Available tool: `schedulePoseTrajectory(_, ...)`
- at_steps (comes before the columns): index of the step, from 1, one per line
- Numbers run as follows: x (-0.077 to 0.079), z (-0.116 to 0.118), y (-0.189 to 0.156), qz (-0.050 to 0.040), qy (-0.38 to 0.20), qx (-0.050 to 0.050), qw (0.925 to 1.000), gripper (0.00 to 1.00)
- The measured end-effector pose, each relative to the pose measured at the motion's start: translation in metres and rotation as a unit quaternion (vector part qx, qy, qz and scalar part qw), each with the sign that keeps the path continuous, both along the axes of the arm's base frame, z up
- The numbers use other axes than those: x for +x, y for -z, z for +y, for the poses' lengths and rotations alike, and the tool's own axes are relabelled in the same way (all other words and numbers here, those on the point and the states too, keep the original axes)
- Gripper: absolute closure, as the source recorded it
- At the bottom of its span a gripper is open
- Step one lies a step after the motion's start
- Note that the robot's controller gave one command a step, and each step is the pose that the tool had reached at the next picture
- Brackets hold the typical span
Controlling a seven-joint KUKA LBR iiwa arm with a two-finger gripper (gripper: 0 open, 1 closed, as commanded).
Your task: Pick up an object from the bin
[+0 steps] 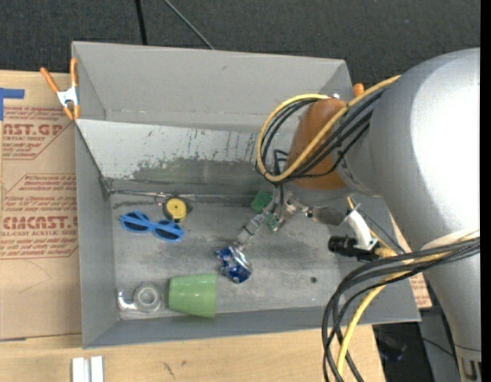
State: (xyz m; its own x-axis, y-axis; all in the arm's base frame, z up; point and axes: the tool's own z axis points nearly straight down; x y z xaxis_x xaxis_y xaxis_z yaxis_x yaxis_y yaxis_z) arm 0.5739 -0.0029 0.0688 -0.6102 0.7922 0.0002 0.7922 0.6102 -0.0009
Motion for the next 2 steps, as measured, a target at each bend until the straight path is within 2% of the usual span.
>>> schedulePoseTrajectory(1,-0.0116,-0.0223,-0.0006,0.0003,0.012,-0.001,0.9999,0.00)
schedulePoseTrajectory(2,-0.0107,-0.0207,-0.0013,-0.0007,0.010,0.000,0.9999,1.00)
